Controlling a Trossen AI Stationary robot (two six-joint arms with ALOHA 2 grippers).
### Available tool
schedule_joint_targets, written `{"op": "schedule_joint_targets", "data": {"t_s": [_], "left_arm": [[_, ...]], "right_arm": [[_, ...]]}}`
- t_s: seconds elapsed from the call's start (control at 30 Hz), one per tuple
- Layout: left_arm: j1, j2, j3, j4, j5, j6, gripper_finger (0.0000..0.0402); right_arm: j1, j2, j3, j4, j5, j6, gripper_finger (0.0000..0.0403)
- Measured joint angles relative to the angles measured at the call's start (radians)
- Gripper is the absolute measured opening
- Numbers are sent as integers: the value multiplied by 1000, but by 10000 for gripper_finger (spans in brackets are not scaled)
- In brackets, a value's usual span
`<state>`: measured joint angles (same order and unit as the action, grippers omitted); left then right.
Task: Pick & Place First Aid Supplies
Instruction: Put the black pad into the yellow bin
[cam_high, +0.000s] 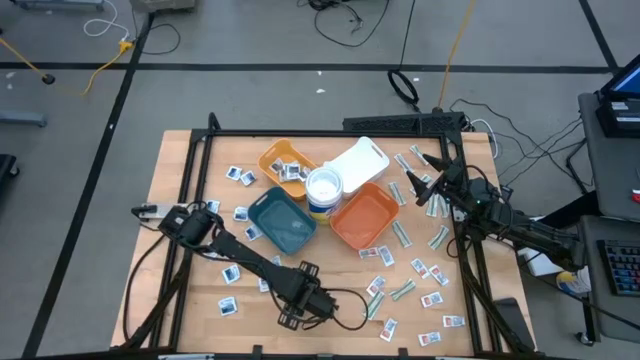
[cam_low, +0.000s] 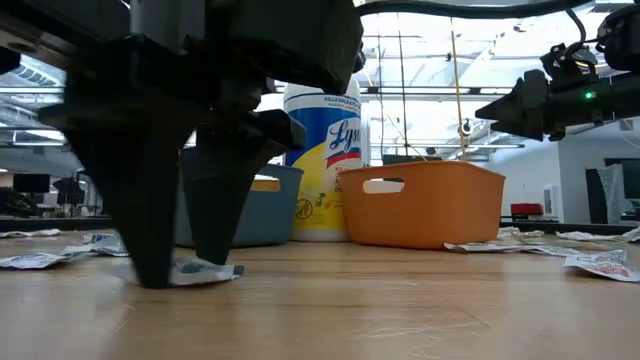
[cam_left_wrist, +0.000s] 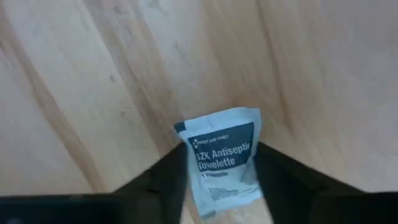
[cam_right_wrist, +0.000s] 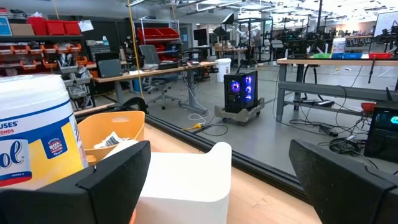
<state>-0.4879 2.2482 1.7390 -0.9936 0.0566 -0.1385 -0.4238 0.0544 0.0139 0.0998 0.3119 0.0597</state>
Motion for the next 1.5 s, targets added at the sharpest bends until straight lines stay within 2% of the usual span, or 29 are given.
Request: {"op": "schedule_joint_targets", "data": {"t_s": [0.2, 0.27, 0.53, 0.73, 1.1, 1.3, 1.5], "left_arm": [[12, -5, -1, -43, 4, -56, 31], [16, -20, -3, -93, 26, -54, 14], [45, -169, -3, -303, 27, -44, 8], [63, -294, -11, -363, 27, -106, 11], [68, -517, -235, -360, 23, -100, 10], [226, -612, -314, -363, 3, -129, 9], [484, -676, -335, -369, -6, -104, 7]], "right_arm": [[0, 0, 0, 0, 0, 0, 377], [0, 0, 0, 0, 0, 0, 377], [0, 1, 0, -1, 0, 0, 377], [0, 1, 0, 0, 0, 0, 377], [0, 1, 0, 0, 0, 0, 377], [0, 1, 0, 0, 0, 0, 377], [0, 1, 0, 0, 0, 0, 377]]}}
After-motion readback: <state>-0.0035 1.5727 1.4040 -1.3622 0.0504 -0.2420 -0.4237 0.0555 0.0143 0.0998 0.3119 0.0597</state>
